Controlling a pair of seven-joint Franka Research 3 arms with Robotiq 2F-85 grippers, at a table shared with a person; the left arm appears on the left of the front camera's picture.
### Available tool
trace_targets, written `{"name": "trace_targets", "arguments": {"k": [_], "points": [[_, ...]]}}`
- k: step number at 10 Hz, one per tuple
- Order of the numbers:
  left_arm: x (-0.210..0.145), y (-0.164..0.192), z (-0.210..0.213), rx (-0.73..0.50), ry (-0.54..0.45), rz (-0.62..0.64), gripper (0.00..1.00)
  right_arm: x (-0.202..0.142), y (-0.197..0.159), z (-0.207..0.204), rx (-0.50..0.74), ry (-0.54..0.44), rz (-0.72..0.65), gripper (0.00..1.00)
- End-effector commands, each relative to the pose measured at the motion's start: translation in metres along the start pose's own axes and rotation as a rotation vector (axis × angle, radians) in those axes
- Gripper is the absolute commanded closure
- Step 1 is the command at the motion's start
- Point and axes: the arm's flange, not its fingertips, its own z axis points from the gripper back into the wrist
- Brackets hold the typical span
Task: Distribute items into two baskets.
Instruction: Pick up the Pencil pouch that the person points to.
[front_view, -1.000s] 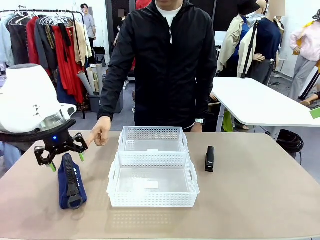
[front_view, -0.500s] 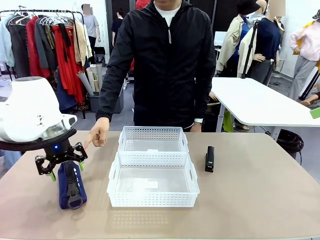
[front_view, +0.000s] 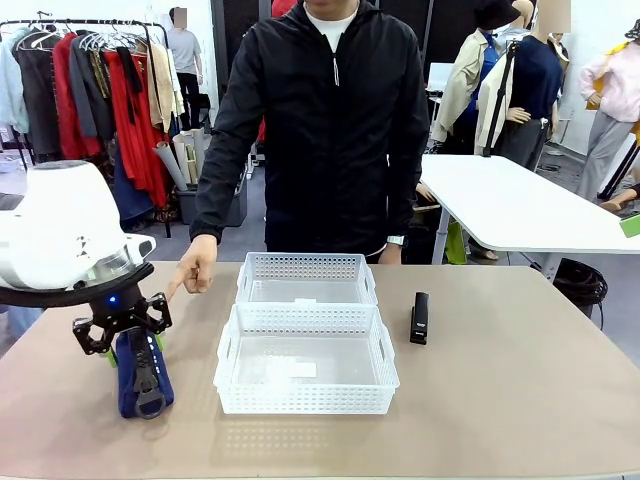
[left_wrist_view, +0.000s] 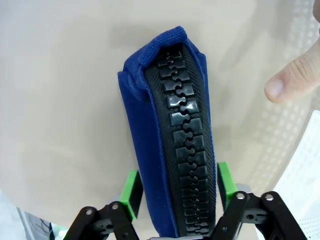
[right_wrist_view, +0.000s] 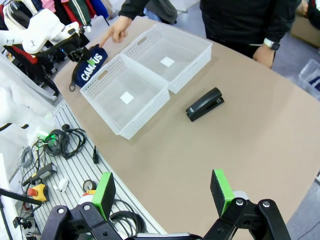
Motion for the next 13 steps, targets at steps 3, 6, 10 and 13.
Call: {"name": "trace_targets", "arguments": {"k": [3,6,10,13], "points": [[0.0039,0.0055,0.0018,-0.035,0.002,-0.021,0.99,0.0012,0.0003,0.0007,0.008,-0.008,0.012,0.0],[0.0074,0.0041,0.0011,-0.041,0.007,0.036,1.0,0.0012,0.0003,0.0007,0.008,-0.008,0.012,0.0],[0.0032,0.0034,0.0012,-0.016,0.005,-0.008,1.0,0.0012,0.0003,0.0007,0.008,-0.008,0.012,0.0],[0.0032,0.0034,0.0012,-0.016,0.005,-0.008,1.0,0.0012,0.0003,0.0007,0.008,-0.008,0.012,0.0]]}}
